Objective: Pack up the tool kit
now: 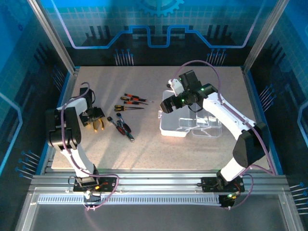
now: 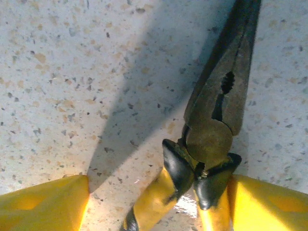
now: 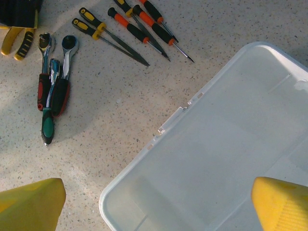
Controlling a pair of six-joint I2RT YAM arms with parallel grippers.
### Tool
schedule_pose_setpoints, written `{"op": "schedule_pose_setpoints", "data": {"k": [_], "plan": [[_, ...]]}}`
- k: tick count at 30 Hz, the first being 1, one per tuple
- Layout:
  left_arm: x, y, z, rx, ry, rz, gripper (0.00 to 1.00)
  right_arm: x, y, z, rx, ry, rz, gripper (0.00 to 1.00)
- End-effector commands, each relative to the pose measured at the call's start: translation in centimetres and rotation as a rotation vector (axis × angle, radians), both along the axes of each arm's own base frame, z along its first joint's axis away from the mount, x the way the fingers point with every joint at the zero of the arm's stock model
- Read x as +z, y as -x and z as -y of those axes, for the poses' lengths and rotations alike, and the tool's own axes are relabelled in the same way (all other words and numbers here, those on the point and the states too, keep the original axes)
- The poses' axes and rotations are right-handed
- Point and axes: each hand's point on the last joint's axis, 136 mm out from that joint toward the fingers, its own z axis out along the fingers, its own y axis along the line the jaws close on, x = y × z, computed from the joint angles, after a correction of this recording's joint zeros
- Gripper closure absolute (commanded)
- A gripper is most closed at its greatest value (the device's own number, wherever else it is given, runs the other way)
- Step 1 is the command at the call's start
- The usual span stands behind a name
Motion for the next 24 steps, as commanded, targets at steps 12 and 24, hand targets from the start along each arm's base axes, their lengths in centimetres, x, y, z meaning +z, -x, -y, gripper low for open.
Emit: {"op": "schedule_pose_setpoints", "data": {"k": [12,24], "plan": [[-1.4,-1.1,1.6,-0.065,0.072,-0.001,0.69,-0.2,0.2,-0.4,0.016,0.008,-0.025,0.0],[0.5,-1.2,2.2,-0.077,0.072,0.039,0.85,-0.1,0.5,-0.3,0.018,0.009,-0.024,0.0]]}}
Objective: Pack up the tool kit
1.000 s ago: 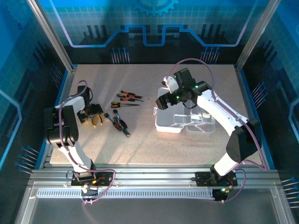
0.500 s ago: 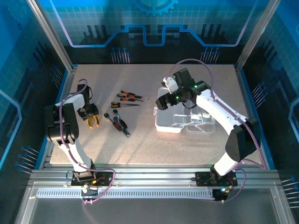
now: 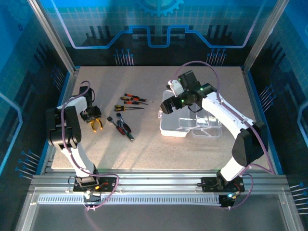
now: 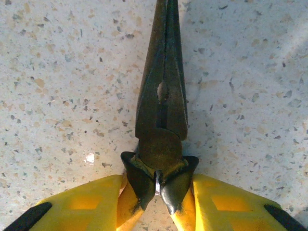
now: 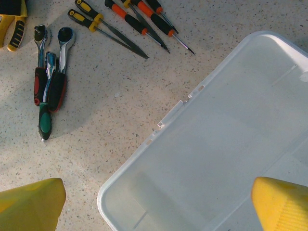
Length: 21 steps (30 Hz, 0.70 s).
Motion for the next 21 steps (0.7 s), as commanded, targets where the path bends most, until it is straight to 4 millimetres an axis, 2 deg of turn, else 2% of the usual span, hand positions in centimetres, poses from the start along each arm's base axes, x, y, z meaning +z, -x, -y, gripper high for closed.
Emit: {"op": "schedule_pose_setpoints", "data": {"k": [1,16,21], "plan": [[0.5,-0.3,2.5,-0.044,0.084,0.031,0.85,0.7,0.3,-0.3,0.017,-0.005,0.003,0.0],[8.6,-1.5,5.9,-0.127,0.085,0.191,0.85,1.1,0.7,-0.5,0.028,-0.023,0.002,0.0],[10.5,-1.8,8.8,-0.186,0.132,0.237,0.85,1.4,1.0,-1.2,0.049,-0.051,-0.002,0.0]]}}
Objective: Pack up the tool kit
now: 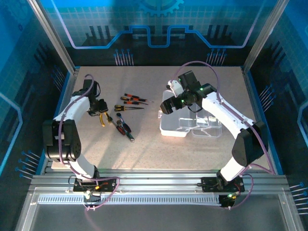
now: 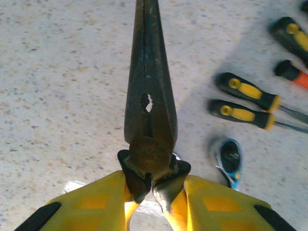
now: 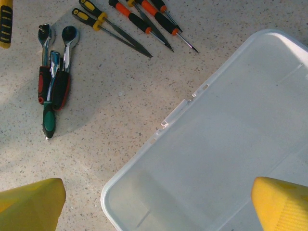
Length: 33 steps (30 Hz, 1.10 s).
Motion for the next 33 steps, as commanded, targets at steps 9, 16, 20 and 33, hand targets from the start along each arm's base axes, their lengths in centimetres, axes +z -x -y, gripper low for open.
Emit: {"op": "schedule_pose_setpoints", "data": {"k": [9,16,20,33], "plan": [[3.9,-1.2,6.5,-0.118,0.12,0.098,0.84,1.5,1.3,-2.2,0.076,-0.058,0.008,0.0],[-0.3,-1.1,3.6,-0.092,-0.027,-0.034,0.84,1.3,1.8,-2.1,0.079,-0.056,0.007,0.0],[-1.9,-1.7,2.3,-0.078,-0.084,-0.077,0.8,1.2,1.9,-2.1,0.08,-0.055,0.003,0.0],[-5.7,-0.9,-0.1,-0.045,-0.079,-0.177,0.73,0.7,1.8,-2.2,0.083,-0.05,-0.009,0.0]]}}
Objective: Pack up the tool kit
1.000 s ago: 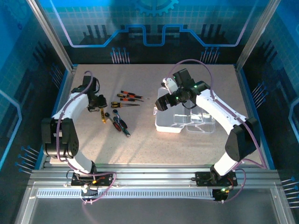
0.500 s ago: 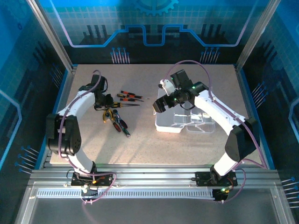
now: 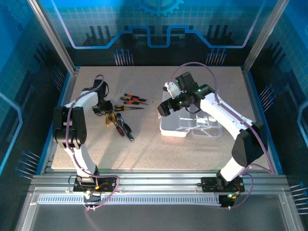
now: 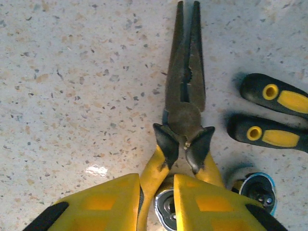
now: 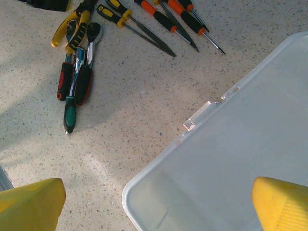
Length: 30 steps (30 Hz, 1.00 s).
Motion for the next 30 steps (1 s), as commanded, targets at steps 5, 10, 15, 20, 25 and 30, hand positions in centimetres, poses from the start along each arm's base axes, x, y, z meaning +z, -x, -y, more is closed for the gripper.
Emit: {"op": "schedule_pose_setpoints", "data": {"k": [5,10,15,20,25,30], "plan": [[-1.6,1.5,-1.0,-0.001,-0.009,-0.065,0.69,0.3,0.4,-0.7,0.031,-0.021,-0.001,0.0],[-3.0,1.7,-0.8,-0.006,0.009,-0.101,0.67,0.3,0.3,-0.8,0.032,-0.021,-0.005,0.0],[-3.8,1.5,-0.2,-0.02,0.044,-0.114,0.65,0.2,0.2,-0.8,0.031,-0.017,-0.009,0.0],[-4.7,1.3,0.7,-0.046,0.058,-0.133,0.6,0.0,0.1,-1.1,0.034,-0.017,-0.013,0.0],[-5.0,1.0,0.8,-0.056,0.045,-0.144,0.55,-0.1,0.0,-1.2,0.036,-0.013,-0.02,0.0],[-5.2,0.9,0.7,-0.071,0.025,-0.165,0.56,0.0,-0.1,-1.3,0.037,-0.012,-0.017,0.0]]}}
